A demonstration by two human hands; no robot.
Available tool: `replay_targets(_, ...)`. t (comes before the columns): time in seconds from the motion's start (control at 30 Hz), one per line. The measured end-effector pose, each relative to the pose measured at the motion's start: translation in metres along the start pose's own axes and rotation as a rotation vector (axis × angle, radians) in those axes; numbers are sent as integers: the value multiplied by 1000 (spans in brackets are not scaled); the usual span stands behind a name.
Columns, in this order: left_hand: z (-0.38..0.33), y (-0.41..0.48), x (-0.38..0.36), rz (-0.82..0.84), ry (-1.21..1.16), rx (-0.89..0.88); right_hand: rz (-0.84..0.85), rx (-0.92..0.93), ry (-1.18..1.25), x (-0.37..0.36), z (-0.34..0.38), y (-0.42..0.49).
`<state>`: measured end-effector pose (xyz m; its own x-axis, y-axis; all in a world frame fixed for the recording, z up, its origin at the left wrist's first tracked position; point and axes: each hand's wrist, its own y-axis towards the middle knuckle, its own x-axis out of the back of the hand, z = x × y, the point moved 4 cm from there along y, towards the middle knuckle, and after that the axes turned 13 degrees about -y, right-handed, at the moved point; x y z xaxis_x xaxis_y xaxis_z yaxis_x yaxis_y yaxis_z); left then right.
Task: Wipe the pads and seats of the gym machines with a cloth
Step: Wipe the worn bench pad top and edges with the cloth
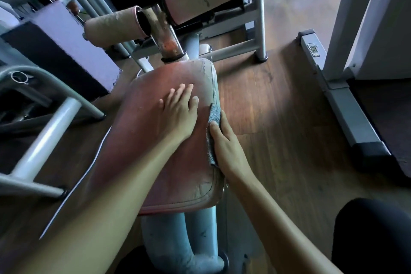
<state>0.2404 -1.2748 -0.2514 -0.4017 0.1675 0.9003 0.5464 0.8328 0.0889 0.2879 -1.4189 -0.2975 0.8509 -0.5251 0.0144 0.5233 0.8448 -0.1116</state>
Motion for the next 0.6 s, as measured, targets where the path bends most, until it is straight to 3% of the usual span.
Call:
replay_targets(0.27,0,-2,0,-35,28,-16,-60,-2,-24,12,26,70)
replay_targets(0.47,-1,-3,1,-48,29,-16,-19,-4,48,6,9,33)
replay_targets(0.6,-1,-5,1,-46,30,-11,-61,-13,-36,12,27,82)
